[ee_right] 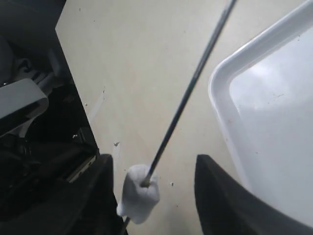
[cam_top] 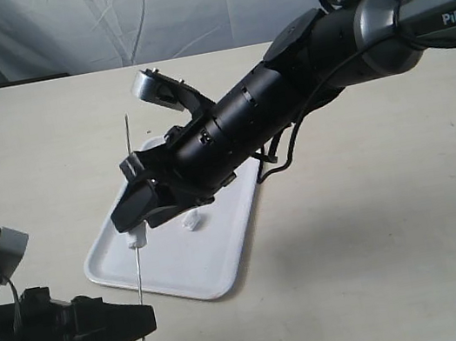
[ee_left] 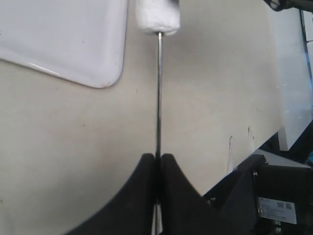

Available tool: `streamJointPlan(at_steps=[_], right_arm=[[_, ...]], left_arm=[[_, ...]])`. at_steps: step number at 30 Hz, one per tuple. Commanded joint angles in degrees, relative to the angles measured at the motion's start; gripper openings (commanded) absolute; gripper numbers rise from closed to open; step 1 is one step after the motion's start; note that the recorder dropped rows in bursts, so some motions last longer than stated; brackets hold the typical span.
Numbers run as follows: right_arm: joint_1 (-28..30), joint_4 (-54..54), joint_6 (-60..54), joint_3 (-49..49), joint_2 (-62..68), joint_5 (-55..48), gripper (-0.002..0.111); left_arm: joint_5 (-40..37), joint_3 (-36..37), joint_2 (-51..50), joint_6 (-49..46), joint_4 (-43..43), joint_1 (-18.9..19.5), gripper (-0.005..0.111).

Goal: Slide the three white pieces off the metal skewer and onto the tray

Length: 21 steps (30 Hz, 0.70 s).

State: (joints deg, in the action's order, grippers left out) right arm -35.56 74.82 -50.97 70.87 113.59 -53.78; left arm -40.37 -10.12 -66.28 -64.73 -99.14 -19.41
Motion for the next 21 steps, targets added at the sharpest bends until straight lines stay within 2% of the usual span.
streamJointPlan(at_steps=[1,4,14,18,21], right_arm=[[0.07,0.08,0.03,0.27,-0.04,-0.84,0.049],[0.07,-1.7,0.58,0.27,-0.04,1.04,0.049],[0.07,-4.02,3.27,0.27,-0.04,1.25,0.049],[0.07,-4.02,3.27,0.27,-0.04,0.55,0.049],[0.07,-4.02,3.27,0.27,-0.04,0.33,0.042]], left_arm=[[0.73,-0.24,0.27,2.49,-0.81,-0.09,0.0],[3.21,-0.24,-0.76,4.75,-0.81,-0.09,0.0],[-2.95,-3.63,-4.41,4.33,-0.81,-0.09,0.0],[-2.03,-4.22,-4.41,4.78,-0.81,-0.09,0.0],[-1.99,-4.22,-4.41,4.78,-0.81,-0.09,0.0]])
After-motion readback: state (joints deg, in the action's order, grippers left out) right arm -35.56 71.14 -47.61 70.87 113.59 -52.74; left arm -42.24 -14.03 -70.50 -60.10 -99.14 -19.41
